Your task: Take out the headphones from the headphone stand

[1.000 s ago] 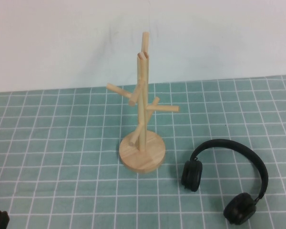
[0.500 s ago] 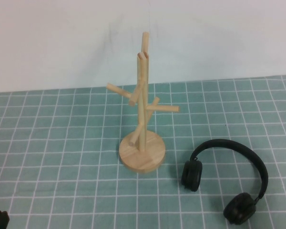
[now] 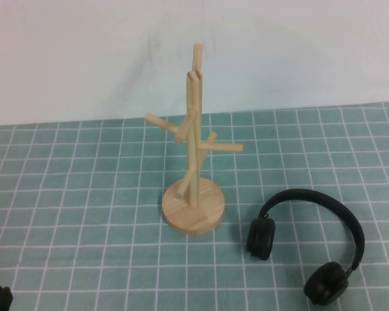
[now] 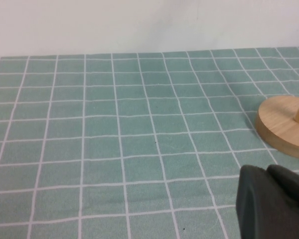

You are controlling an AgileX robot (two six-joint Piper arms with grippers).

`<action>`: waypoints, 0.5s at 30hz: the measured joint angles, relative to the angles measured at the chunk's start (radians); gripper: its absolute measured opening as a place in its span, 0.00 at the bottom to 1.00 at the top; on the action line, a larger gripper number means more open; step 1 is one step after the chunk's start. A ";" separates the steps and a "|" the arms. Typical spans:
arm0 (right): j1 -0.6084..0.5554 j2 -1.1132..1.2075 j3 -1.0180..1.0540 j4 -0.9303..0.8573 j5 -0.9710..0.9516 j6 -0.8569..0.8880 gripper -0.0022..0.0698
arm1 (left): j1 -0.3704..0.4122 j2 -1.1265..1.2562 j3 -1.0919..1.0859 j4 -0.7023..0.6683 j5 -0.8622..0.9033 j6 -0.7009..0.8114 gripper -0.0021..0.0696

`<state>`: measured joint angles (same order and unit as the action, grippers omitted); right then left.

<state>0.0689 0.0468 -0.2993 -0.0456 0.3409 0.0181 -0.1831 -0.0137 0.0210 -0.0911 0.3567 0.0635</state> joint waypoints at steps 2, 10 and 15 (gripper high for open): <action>-0.019 -0.037 0.048 -0.015 -0.016 -0.018 0.02 | 0.000 0.000 0.000 0.000 0.000 0.000 0.02; -0.028 -0.060 0.314 -0.095 0.001 0.085 0.02 | 0.000 0.000 0.000 0.000 0.000 0.000 0.02; -0.028 -0.062 0.325 -0.112 0.045 0.109 0.02 | 0.000 0.000 0.000 0.000 0.000 0.000 0.02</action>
<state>0.0412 -0.0147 0.0253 -0.1574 0.3860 0.1266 -0.1831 -0.0137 0.0210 -0.0911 0.3567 0.0635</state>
